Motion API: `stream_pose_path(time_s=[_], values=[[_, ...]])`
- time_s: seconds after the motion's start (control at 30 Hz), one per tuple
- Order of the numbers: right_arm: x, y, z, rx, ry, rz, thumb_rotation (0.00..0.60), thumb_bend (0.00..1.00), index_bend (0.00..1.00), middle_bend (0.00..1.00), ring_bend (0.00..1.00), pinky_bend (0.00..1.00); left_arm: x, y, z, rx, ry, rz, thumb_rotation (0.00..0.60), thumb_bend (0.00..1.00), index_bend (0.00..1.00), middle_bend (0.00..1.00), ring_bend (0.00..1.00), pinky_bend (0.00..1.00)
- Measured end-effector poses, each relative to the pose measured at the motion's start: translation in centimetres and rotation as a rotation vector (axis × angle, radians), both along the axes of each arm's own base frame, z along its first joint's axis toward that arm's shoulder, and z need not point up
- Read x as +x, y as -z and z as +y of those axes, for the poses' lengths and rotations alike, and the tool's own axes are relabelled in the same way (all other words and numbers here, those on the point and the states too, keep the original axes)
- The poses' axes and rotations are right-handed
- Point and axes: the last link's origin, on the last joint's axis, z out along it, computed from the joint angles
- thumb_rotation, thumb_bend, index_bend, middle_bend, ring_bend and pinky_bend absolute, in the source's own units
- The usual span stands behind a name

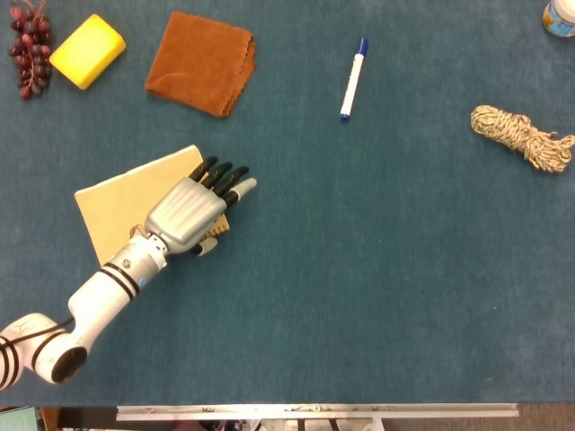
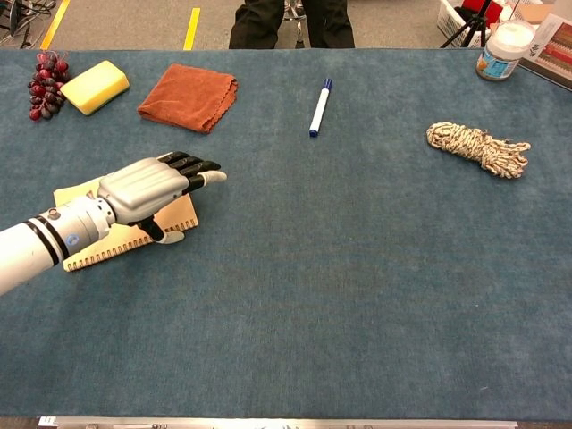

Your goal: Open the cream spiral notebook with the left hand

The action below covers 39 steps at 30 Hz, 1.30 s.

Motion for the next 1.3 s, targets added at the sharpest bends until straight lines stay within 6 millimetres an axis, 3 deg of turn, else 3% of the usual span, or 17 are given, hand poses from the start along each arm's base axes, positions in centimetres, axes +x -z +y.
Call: stream_pose_path(time_s=[0.47,0.63,0.77,0.83,0.93,1.13,1.23,1.3], values=[[-0.1,0.0,0.2,-0.007,0.006,-0.003,0.6,0.38,0.54,0.45,0.41,0.47,0.7,-0.9,4.7,0.121,-0.08,-0.003,0.6,0.22,0.0,0.0,0.0,0.0],[0.0,0.0,0.1,-0.004,0.002,-0.004,0.6,0.38,0.54,0.45,0.41,0.47,0.7,-2.0,4.7,0.127,-0.119,-0.04,0.6,0.22,0.0,0.0,0.0,0.0],[0.0,0.2,0.1,0.001,-0.004,-0.006,0.6,0.38,0.54,0.45,0.41,0.47,0.4,-4.3,4.2,0.131,-0.168,-0.078,0.585,0.22,0.04,0.03,0.02,0.0],[0.0,0.3,0.0,0.004,-0.005,-0.008,0.6,0.38,0.54,0.45,0.41,0.47,0.0,-5.6,3.8,0.138,-0.196,-0.091,0.491,0.22,0.13,0.09,0.04,0.0],[0.0,0.4,-0.1,0.01,-0.005,-0.011,0.6,0.38,0.54,0.45,0.41,0.47,-1.2,-7.9,3.3,0.16,-0.252,-0.103,0.28,0.21,0.22,0.18,0.06,0.0],[-0.1,0.6,-0.3,0.017,-0.012,-0.017,0.6,0.38,0.54,0.45,0.41,0.47,-4.1,-9.7,2.8,0.169,-0.373,-0.112,0.073,0.19,0.26,0.29,0.07,0.0],[-0.2,0.7,-0.2,0.021,-0.012,-0.019,0.6,0.38,0.54,0.45,0.41,0.47,-5.3,-9.9,2.8,0.159,-0.423,-0.111,0.018,0.18,0.25,0.32,0.07,0.0],[-0.3,0.8,-0.2,0.024,-0.009,-0.02,0.6,0.38,0.54,0.45,0.41,0.47,-6.0,-10.0,2.9,0.157,-0.448,-0.108,0.014,0.18,0.23,0.33,0.07,0.0]])
